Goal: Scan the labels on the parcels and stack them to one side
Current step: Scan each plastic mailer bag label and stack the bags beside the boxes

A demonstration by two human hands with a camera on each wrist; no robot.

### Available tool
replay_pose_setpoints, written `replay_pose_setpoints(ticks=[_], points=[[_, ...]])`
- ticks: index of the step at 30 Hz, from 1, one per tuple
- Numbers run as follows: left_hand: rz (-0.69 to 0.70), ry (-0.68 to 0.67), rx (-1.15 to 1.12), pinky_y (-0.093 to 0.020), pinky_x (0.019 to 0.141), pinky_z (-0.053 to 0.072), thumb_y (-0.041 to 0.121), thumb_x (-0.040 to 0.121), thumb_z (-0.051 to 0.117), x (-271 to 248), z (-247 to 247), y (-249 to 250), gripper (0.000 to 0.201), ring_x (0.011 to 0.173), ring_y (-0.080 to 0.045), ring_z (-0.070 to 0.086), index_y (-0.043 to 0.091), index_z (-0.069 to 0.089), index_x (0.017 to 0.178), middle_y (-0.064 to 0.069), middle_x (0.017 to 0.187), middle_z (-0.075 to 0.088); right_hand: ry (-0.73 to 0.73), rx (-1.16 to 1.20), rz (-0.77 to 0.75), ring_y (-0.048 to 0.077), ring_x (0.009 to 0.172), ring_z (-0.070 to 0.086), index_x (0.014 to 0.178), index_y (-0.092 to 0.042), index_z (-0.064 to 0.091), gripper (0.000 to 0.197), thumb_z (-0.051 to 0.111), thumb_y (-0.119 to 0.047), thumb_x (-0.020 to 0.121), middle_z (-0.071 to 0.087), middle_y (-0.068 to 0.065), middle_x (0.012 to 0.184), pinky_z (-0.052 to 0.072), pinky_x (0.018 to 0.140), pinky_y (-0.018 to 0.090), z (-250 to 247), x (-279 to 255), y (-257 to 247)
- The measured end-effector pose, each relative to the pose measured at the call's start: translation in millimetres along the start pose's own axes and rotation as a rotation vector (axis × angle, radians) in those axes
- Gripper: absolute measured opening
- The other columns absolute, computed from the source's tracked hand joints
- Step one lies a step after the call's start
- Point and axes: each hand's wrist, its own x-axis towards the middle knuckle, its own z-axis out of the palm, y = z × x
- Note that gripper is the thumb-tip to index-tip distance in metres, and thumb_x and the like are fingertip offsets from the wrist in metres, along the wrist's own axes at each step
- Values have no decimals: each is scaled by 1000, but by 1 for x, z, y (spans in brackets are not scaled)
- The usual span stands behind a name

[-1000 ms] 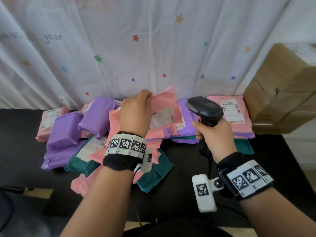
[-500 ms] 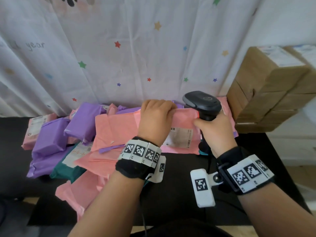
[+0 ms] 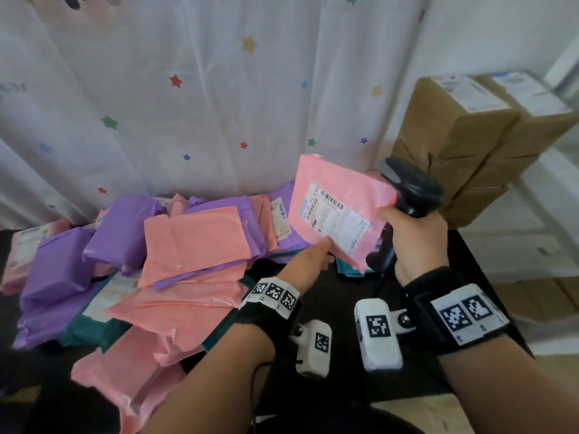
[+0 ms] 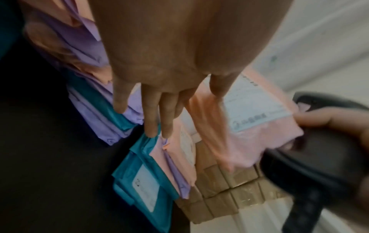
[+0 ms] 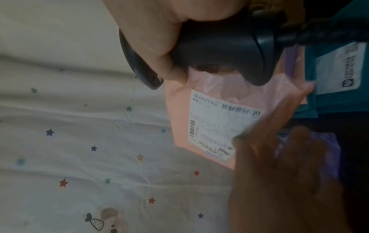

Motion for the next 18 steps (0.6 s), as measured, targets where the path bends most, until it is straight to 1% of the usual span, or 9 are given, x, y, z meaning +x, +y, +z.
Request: replay_pose_setpoints(ticks=[2, 3, 5, 7, 9, 12, 14, 16, 18], points=[[23, 45, -121, -27, 93, 44, 33, 101, 38, 2, 0, 5, 39, 103, -20, 63, 8, 52, 128, -12, 121, 65, 11, 26, -5, 10, 82, 68, 95, -22, 66, 25, 77, -11, 75, 70, -5, 89, 48, 65, 26, -3, 0, 4], [46, 88, -172, -32, 97, 46, 30, 100, 42, 2, -2, 8, 37, 101, -20, 65, 7, 52, 127, -12, 120, 65, 10, 29, -6, 10, 82, 69, 95, -22, 66, 25, 76, -12, 75, 71, -5, 90, 50, 65, 26, -5, 0, 6], [111, 143, -314, -41, 97, 50, 19, 98, 50, 2, -8, 12, 30, 96, -23, 67, 6, 52, 125, -13, 121, 65, -6, 31, 6, 13, 79, 72, 97, -19, 67, 24, 76, -10, 76, 72, 0, 92, 55, 64, 29, -7, 0, 12], [178, 167, -415, -46, 94, 52, 12, 94, 55, 3, -15, 16, 27, 101, -28, 66, 10, 54, 121, -10, 119, 66, -27, 50, 27, 13, 73, 74, 101, -9, 69, 26, 75, -6, 76, 74, 7, 90, 58, 60, 27, -8, 0, 21], [234, 166, -478, -48, 89, 54, 8, 91, 61, 4, -21, 20, 24, 105, -26, 66, 14, 58, 114, -5, 114, 70, -50, 61, 38, 11, 67, 73, 102, -4, 69, 25, 75, -4, 77, 74, 10, 85, 57, 59, 21, -8, 0, 28], [278, 203, -546, -40, 79, 58, 1, 84, 66, 6, -28, 26, 19, 97, -24, 70, 12, 63, 99, -5, 103, 74, -81, 39, 38, 15, 72, 75, 100, -10, 69, 23, 76, -9, 78, 75, 7, 84, 62, 70, 30, -8, 1, 36], [283, 258, -535, -40, 82, 57, -3, 81, 69, 9, -34, 29, 19, 95, -26, 70, 9, 64, 94, -7, 99, 74, -76, 21, 12, 18, 76, 75, 96, -19, 67, 21, 78, -13, 79, 75, 3, 85, 61, 76, 37, -7, 3, 37], [278, 308, -484, -43, 85, 56, -3, 78, 71, 11, -40, 29, 20, 93, -27, 70, 8, 64, 94, -9, 98, 74, -59, 3, -15, 15, 79, 73, 95, -25, 65, 22, 79, -20, 79, 73, -1, 88, 60, 77, 38, -7, 3, 37], [284, 374, -383, -41, 83, 57, 1, 78, 73, 12, -45, 27, 20, 90, -24, 71, 11, 65, 93, -5, 94, 74, -75, 1, -31, 10, 77, 72, 100, -23, 67, 24, 80, -24, 80, 73, -1, 91, 61, 73, 34, -8, 2, 35]])
